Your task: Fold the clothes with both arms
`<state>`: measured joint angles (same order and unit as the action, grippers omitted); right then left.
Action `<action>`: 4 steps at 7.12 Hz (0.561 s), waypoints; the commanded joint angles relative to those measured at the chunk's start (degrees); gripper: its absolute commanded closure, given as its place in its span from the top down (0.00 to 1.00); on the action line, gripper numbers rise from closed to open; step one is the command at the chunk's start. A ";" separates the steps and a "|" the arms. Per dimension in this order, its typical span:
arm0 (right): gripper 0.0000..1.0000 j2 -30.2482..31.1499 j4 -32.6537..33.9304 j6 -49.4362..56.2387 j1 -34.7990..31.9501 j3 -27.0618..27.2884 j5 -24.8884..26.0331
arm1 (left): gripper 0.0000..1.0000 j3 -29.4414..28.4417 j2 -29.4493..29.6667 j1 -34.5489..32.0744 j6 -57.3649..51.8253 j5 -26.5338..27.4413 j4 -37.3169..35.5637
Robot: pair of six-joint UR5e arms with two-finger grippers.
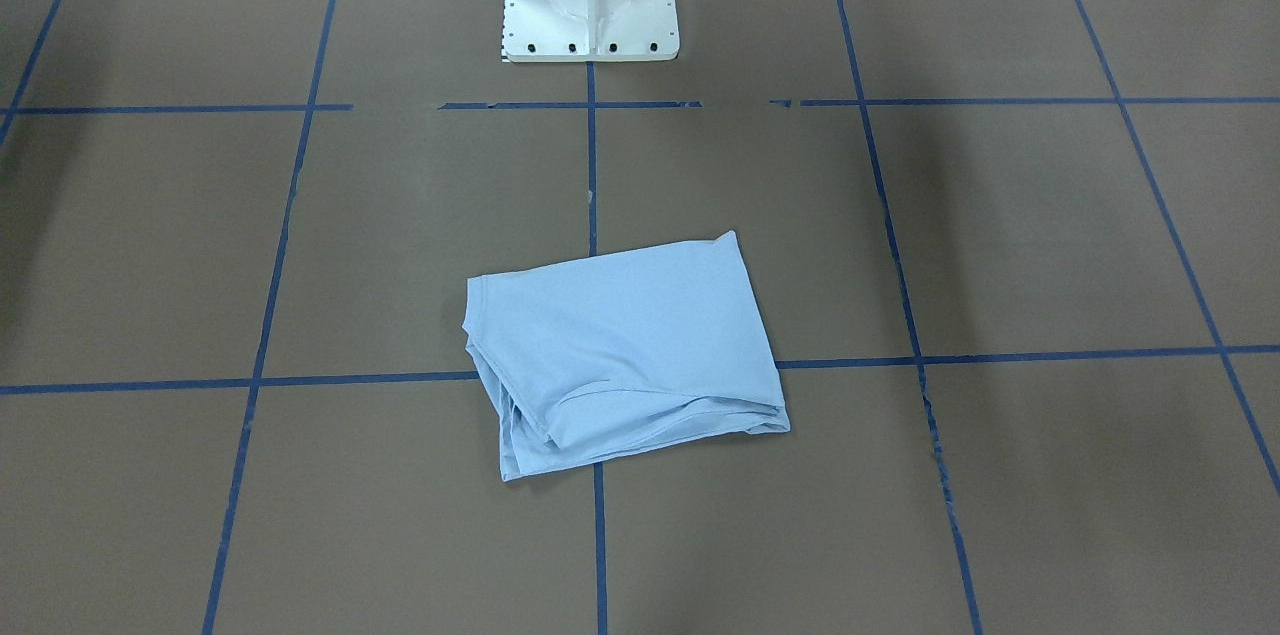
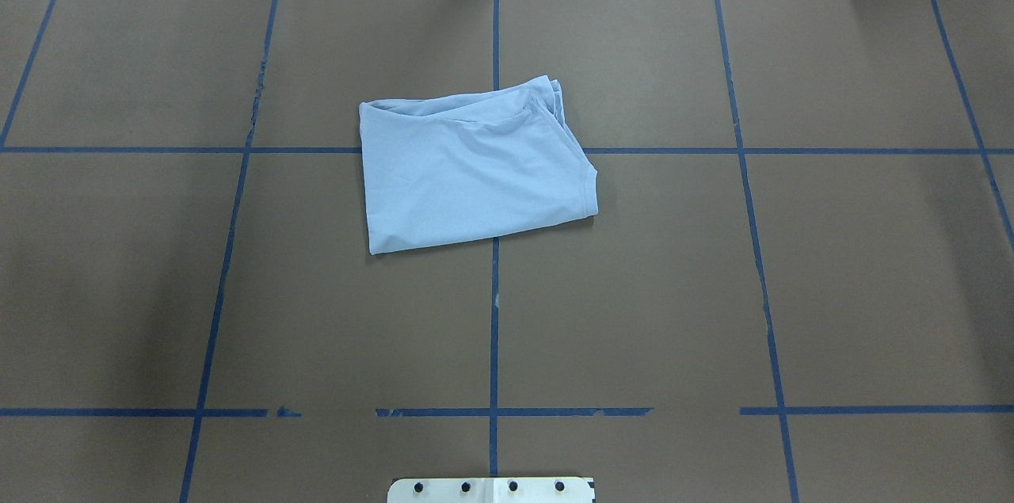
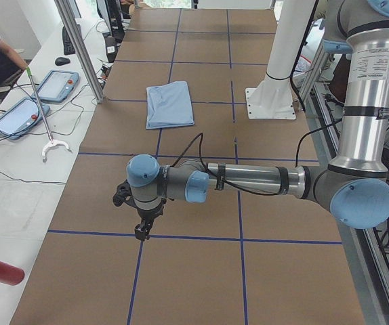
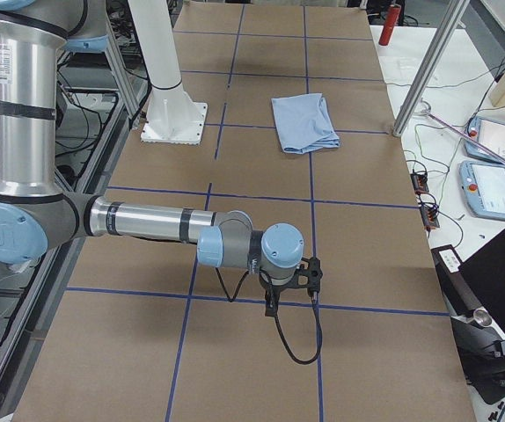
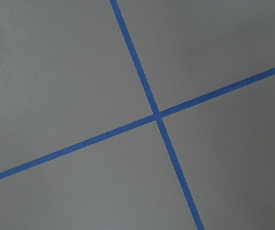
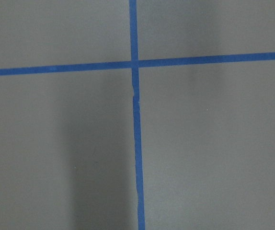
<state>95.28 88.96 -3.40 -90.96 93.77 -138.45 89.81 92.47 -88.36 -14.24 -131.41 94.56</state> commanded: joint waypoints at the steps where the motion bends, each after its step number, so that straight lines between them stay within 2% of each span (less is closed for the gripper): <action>1: 1.00 0.17 -0.02 -7.22 -0.36 5.70 0.98 | 1.00 1.07 -0.36 -0.05 1.49 0.10 0.01; 4: 1.00 0.17 -0.10 -7.94 0.69 5.37 1.34 | 1.00 0.98 -0.45 -0.05 1.58 0.10 0.01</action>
<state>95.44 88.87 -11.10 -90.80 99.13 -137.18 90.83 92.06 -88.38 -12.75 -131.31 94.57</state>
